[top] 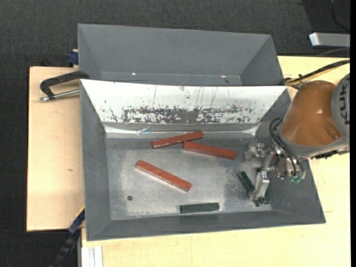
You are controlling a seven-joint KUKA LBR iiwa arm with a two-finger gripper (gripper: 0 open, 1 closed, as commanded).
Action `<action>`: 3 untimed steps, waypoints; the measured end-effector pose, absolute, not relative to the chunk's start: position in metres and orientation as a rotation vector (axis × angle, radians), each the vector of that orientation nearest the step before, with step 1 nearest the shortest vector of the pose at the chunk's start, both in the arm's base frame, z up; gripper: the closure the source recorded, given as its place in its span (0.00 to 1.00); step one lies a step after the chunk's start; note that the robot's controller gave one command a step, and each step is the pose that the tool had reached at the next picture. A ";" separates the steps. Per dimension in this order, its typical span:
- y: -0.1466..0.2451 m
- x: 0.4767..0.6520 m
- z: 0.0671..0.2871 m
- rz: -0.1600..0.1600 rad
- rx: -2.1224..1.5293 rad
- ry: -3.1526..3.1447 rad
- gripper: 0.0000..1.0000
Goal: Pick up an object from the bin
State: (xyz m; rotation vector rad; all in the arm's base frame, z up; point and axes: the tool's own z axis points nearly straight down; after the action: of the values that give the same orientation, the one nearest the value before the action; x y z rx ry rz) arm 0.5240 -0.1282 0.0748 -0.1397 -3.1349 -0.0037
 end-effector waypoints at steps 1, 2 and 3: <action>-0.152 0.513 0.072 -0.001 -0.221 -3.136 1.00; -0.152 0.513 0.071 -0.001 -0.221 -3.136 0.00; -0.152 0.513 0.071 -0.001 -0.221 -3.136 0.00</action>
Offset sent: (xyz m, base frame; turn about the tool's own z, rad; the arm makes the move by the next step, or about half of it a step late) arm 0.0000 0.0000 0.0000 0.0000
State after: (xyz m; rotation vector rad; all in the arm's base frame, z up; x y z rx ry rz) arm 0.5130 -0.1516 0.0713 -0.2209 -3.1357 -0.0005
